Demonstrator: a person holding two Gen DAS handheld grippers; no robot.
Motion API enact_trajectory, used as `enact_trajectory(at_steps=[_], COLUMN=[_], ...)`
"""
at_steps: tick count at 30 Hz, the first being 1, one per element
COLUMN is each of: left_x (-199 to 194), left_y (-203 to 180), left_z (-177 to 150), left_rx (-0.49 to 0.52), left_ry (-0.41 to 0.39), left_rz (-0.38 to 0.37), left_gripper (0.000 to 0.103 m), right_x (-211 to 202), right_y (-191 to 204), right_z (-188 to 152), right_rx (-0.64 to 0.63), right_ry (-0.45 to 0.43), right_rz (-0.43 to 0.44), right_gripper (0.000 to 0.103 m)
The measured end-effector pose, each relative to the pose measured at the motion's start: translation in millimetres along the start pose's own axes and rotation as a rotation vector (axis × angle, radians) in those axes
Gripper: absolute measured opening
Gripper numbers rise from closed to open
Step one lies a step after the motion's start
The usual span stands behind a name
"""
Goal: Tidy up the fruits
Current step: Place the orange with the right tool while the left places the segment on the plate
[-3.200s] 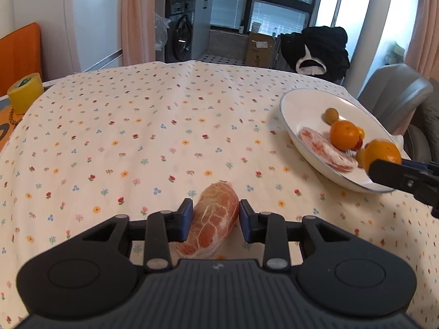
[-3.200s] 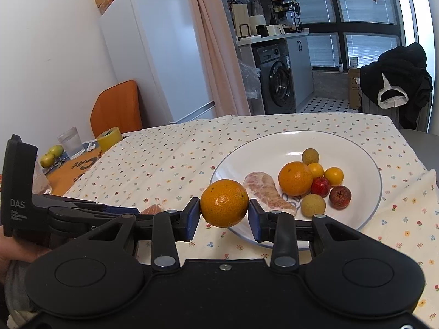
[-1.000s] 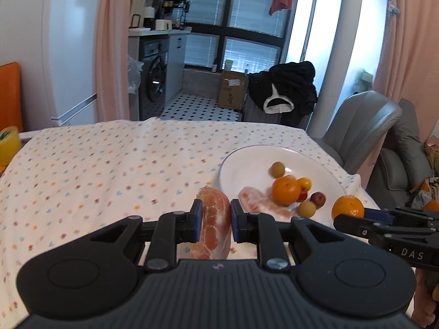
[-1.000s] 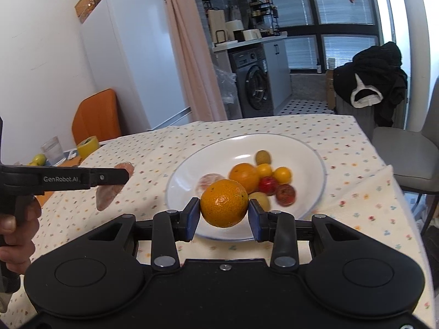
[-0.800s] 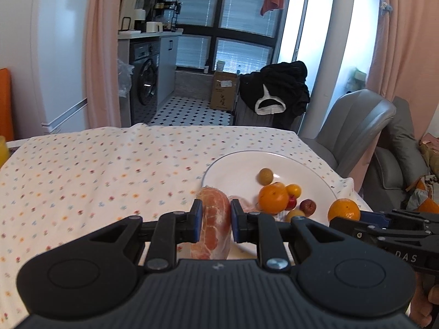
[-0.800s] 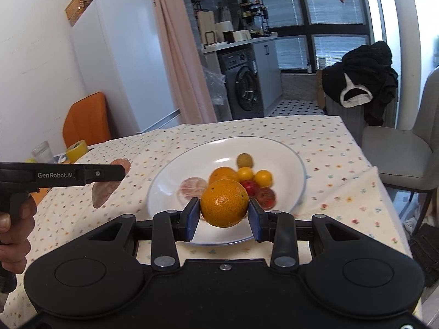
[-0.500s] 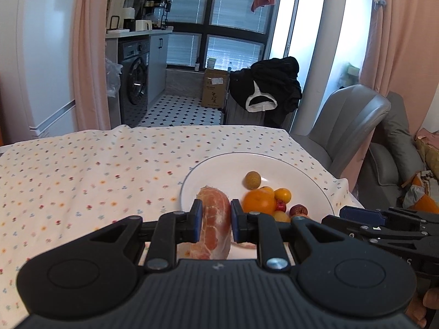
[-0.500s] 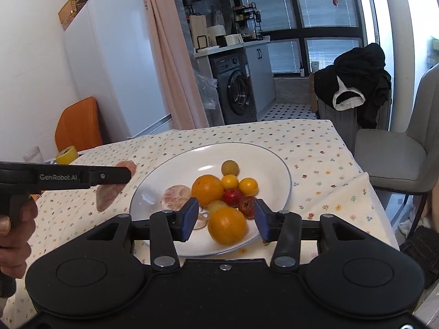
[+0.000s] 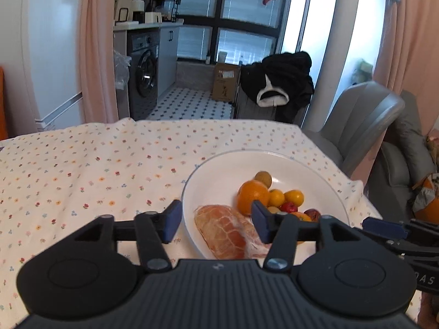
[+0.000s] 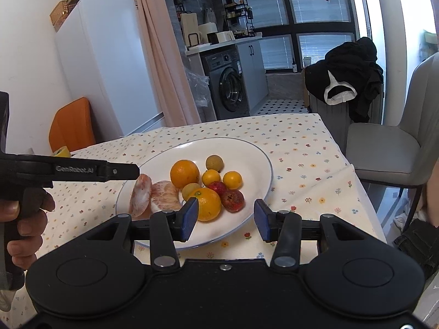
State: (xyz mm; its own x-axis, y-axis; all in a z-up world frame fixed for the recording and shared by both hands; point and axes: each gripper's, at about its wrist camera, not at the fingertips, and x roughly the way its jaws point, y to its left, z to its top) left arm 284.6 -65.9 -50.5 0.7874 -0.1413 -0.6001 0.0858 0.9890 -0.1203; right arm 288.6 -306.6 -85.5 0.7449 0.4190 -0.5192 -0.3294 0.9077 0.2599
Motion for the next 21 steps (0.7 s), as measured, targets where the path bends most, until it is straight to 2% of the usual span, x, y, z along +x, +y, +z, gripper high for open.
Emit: enact_trajectory(at_steps=[5, 12, 21], left_x=[-13.5, -33.5, -62.3], left_y=[4.4, 9.2, 15.1], left_z=[2.9, 3.7, 3.4], left_rx=[0.000, -0.018, -0.047], left_ry=[-0.012, -0.033, -0.079], left_rz=[0.032, 0.052, 0.071], left_gripper=[0.058, 0.073, 0.084], right_x=[-3.0, -13.6, -31.3], right_y=[3.7, 10.1, 21.3], right_z=[-0.1, 1.2, 5.1], right_rx=[-0.003, -0.005, -0.025], right_ry=[-0.008, -0.028, -0.056], right_rz=[0.020, 0.037, 0.050], right_gripper=[0.045, 0.047, 0.052])
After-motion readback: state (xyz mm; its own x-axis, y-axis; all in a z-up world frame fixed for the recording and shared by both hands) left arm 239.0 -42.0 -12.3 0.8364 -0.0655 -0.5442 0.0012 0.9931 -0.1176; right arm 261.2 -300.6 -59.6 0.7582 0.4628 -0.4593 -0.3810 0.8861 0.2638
